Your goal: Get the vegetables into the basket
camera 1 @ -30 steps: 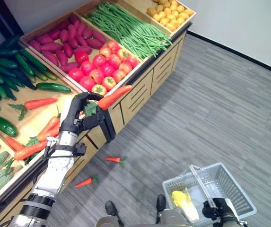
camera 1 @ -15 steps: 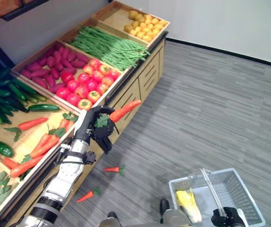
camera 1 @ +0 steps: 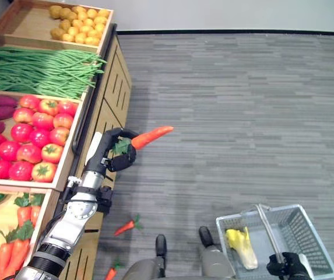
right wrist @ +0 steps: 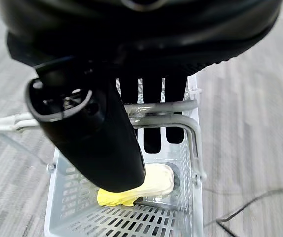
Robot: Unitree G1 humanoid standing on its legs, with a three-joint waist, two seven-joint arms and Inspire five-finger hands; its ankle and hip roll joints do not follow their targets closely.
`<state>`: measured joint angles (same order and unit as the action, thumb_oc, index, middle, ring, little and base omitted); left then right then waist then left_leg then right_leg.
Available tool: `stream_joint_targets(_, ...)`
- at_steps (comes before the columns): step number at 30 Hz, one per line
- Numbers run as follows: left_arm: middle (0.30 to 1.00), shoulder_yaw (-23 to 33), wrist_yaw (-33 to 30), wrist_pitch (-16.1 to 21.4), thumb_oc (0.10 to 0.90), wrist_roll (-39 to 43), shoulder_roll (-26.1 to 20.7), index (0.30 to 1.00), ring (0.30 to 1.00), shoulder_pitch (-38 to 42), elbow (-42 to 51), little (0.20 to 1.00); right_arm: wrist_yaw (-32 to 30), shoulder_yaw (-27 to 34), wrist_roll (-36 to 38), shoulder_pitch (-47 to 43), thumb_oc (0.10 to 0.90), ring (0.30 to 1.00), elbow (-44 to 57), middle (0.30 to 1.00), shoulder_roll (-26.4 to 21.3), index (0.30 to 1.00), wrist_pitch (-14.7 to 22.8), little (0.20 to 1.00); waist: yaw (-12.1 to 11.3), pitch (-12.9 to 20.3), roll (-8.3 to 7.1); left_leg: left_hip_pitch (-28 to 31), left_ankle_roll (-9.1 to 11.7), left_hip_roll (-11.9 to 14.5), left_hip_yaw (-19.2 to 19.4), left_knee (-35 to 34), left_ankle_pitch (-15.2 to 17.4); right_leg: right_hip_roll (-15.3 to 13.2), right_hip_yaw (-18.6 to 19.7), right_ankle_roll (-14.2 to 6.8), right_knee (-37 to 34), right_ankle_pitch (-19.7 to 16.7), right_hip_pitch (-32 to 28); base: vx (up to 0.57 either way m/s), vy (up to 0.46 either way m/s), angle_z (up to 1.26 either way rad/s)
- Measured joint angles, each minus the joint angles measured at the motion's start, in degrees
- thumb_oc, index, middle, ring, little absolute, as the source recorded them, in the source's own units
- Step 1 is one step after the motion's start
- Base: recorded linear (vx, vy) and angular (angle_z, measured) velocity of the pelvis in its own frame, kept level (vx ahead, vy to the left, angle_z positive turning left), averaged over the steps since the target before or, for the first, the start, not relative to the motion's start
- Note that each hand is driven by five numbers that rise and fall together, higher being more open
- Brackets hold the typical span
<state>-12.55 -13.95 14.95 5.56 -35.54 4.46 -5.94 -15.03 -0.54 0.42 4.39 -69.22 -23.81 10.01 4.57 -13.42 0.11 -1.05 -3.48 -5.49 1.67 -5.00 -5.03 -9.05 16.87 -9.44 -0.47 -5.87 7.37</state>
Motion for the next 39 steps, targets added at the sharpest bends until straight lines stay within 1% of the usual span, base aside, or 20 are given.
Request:
stream_joint_targets(2,0.300,0.1,0.0,0.0,0.400,-0.1,-1.0,0.300,0.300,0.3,0.0,0.300,0.1,-1.0,0.0,-2.2,0.400,0.300,0.2,0.300,0.2,0.300,-0.1,0.300,-0.2,-0.4,-0.61,0.0,-0.4,-0.1,3.3,0.0,0.5,-0.1,0.1,-0.9,-0.4,-1.3,1.2,-0.12,0.047,-0.80)
stream_joint_targets(3,0.300,0.1,0.0,0.0,0.400,-0.1,-1.7,0.300,0.300,0.7,0.1,0.300,0.1,-2.2,-0.1,-3.9,0.400,0.300,0.3,0.300,0.5,0.300,-0.1,0.300,-1.1,-0.9,-1.01,0.1,-0.7,0.3,5.0,0.0,0.7,0.1,-3.3,-0.8,0.0,-1.6,2.1,-0.10,0.011,-0.89)
stream_joint_targets(4,0.300,0.2,0.0,0.0,0.400,-0.5,-2.1,0.300,0.300,1.2,0.5,0.300,0.3,-2.7,-0.1,-4.7,0.400,0.300,0.3,0.300,1.2,0.300,-0.1,0.300,-1.9,-1.4,-1.34,-0.1,-0.8,1.0,6.3,0.1,0.8,0.0,-10.4,-0.6,1.3,-0.6,2.9,-0.08,0.037,-0.60)
stream_joint_targets(5,0.300,0.2,0.0,0.1,0.400,-0.9,-2.0,0.300,0.300,1.4,0.8,0.300,-0.2,-2.7,-0.1,-5.4,0.400,0.300,0.1,0.300,1.6,0.300,-0.2,0.300,-2.0,-1.9,-0.98,-0.2,-0.9,1.8,6.4,0.2,0.8,-0.5,-16.0,0.3,2.9,0.3,2.5,-0.07,0.027,-0.39)
stream_joint_targets(6,0.300,0.2,0.1,0.1,0.400,-1.1,-2.0,0.300,0.300,1.2,0.9,0.300,-0.3,-2.7,-0.1,-5.8,0.400,0.300,-0.4,0.300,1.6,0.300,-0.2,0.300,-2.6,-2.1,-0.74,0.0,-0.9,2.7,7.2,0.2,0.8,-1.0,-20.4,0.5,5.5,1.9,2.1,-0.06,0.014,-0.36)
stream_joint_targets(7,0.300,0.5,0.0,0.0,0.400,-1.1,-2.0,0.300,0.300,0.8,0.9,0.300,-0.3,-2.7,-0.4,-6.1,0.400,0.300,-1.0,0.300,1.6,0.300,-0.2,0.300,-4.0,-2.2,-0.53,0.5,-0.9,3.9,8.1,0.2,0.8,-2.1,-23.0,0.1,8.2,3.9,0.8,-0.03,-0.019,-0.42)
stream_joint_targets(9,0.300,1.0,-0.1,0.0,0.400,-1.1,-2.2,0.300,0.300,0.5,0.9,0.300,-0.3,-2.7,-0.6,-5.8,0.400,0.300,-1.1,0.300,1.6,0.300,-0.2,0.300,-5.1,-2.3,-0.53,1.4,-0.8,4.7,8.4,0.1,0.8,-3.6,-23.1,-0.3,7.6,4.4,-2.4,0.00,-0.066,-0.24)
stream_joint_targets(11,0.300,1.2,-0.1,0.0,0.400,-1.1,-2.9,0.300,0.300,0.3,0.9,0.300,-0.2,-2.7,-0.6,-5.6,0.400,0.300,-1.1,0.300,1.6,0.300,0.0,0.300,-5.4,-2.2,-0.92,1.9,0.4,4.8,8.5,0.0,0.9,-4.0,-21.3,-0.6,4.2,4.0,-4.7,0.01,-0.077,-0.09)
stream_joint_targets(13,0.300,2.6,-0.1,0.1,0.400,-1.2,-3.1,0.300,0.300,-1.0,2.0,0.300,-0.2,-2.5,-0.6,-6.0,0.400,0.300,-0.8,0.300,1.3,0.300,0.3,0.300,-5.2,-1.8,-0.29,2.3,3.3,6.4,8.8,-0.1,0.6,-1.9,-19.7,-0.6,-2.1,4.0,-8.4,0.03,-0.118,-0.18)
stream_joint_targets(16,0.300,2.8,0.1,0.3,0.400,-2.2,-2.9,0.300,0.300,-1.8,3.2,0.300,0.1,-2.5,-0.6,-4.9,0.400,0.300,0.7,0.300,1.2,0.300,0.3,0.300,-4.0,-1.0,0.31,2.7,6.0,10.1,8.7,0.0,-0.2,1.6,-20.0,1.1,-4.5,3.1,-9.8,0.05,-0.227,-0.09)
stream_joint_targets(20,0.300,2.7,0.4,0.3,0.400,-2.2,-2.8,0.300,0.300,-2.9,3.7,0.300,0.3,-2.6,-0.6,-3.2,0.400,0.300,1.6,0.300,0.0,0.300,0.3,0.300,-3.3,1.0,0.57,2.7,7.6,12.5,8.3,0.0,-1.2,4.2,-20.1,2.2,-4.5,2.9,-9.8,0.04,-0.218,-0.03)
stream_joint_targets(22,0.300,1.9,1.1,0.3,0.400,-2.2,-3.1,0.300,0.300,-2.7,3.7,0.300,2.3,-4.5,-1.9,-2.7,0.400,0.300,3.5,0.300,-4.3,0.300,0.1,0.300,-3.4,2.7,2.12,2.5,8.1,12.9,7.5,0.0,-1.5,4.5,-20.8,2.7,-4.8,2.6,-10.1,0.02,-0.175,0.17)
stream_joint_targets(25,0.300,-0.7,3.0,0.4,0.400,-1.3,-4.1,0.300,0.300,-2.6,3.7,0.300,4.5,-9.0,-3.2,-3.1,0.400,0.300,5.4,0.300,-11.7,0.300,-0.9,0.300,-3.9,4.4,3.58,1.8,8.4,12.7,6.5,0.0,-1.7,4.6,-21.4,2.8,-4.8,2.6,-10.0,-0.01,-0.085,0.17)
stream_joint_targets(26,0.300,-2.1,3.8,0.5,0.400,-1.0,-4.6,0.300,0.300,-2.3,3.7,0.300,5.0,-9.9,-4.4,-2.9,0.400,0.300,6.8,0.300,-13.9,0.300,-0.4,0.300,-3.8,4.6,3.70,1.4,8.4,12.6,6.2,-0.1,-1.9,4.2,-21.5,2.8,-4.8,2.6,-9.5,0.01,-0.040,0.06)
stream_joint_targets(27,0.300,-2.5,4.4,0.5,0.400,-1.0,-4.5,0.300,0.300,-2.5,3.7,0.300,4.7,-9.1,-4.3,-3.3,0.400,0.300,7.2,0.300,-14.0,0.300,-0.2,0.300,-3.8,4.6,3.64,1.4,8.4,12.6,6.2,-0.1,-2.0,4.3,-21.4,3.0,-4.8,2.5,-9.5,0.02,-0.041,0.01)
stream_joint_targets(28,0.300,-3.3,4.9,0.5,0.400,-0.9,-4.9,0.300,0.300,-2.4,3.6,0.300,5.4,-10.5,-4.6,-4.3,0.400,0.300,9.0,0.300,-15.2,0.300,-1.2,0.300,-3.8,4.7,3.49,1.3,8.5,12.7,6.2,-0.1,-1.9,4.3,-21.4,3.1,-4.8,2.3,-9.4,0.03,-0.010,-0.03)
stream_joint_targets(30,0.300,-10.5,6.1,0.3,0.400,0.1,-9.1,0.300,0.300,1.5,3.8,0.300,7.9,-18.5,-5.9,-6.5,0.400,0.300,13.5,0.300,-21.0,0.300,-2.0,0.300,-3.6,4.7,3.51,1.0,8.2,12.4,6.3,-0.1,-2.2,4.1,-21.2,2.9,-4.7,2.1,-9.0,0.01,0.008,-0.04)
stream_joint_targets(33,0.300,-15.5,8.6,0.8,0.400,0.0,-10.1,0.300,0.300,4.7,5.1,0.300,7.7,-21.0,-6.6,-12.6,0.400,0.300,16.6,0.300,-21.5,0.300,-1.6,0.300,-2.5,4.8,3.06,1.1,8.1,12.3,6.7,-0.1,-2.3,4.0,-20.6,3.4,-4.7,1.5,-8.8,0.01,0.029,-0.07)
stream_joint_targets(35,0.300,-21.6,9.4,1.2,0.400,-0.3,-12.8,0.300,0.300,11.3,5.9,0.300,7.9,-24.0,-7.6,-15.6,0.400,0.300,19.8,0.300,-22.5,0.300,-0.6,0.300,-2.3,4.8,3.08,0.8,8.0,12.2,6.8,-0.1,-2.4,3.9,-20.6,3.3,-4.5,1.3,-8.4,0.01,0.018,-0.01)
stream_joint_targets(39,0.300,-25.9,10.1,3.2,0.400,-2.8,-12.9,0.300,0.300,18.8,7.2,0.300,8.3,-27.8,-9.6,-20.4,0.400,0.300,24.9,0.300,-23.4,0.300,1.0,0.300,-2.2,4.9,3.11,0.9,7.9,12.0,6.9,0.0,-2.5,3.8,-20.5,3.3,-4.5,1.1,-8.5,0.01,0.019,-0.01)
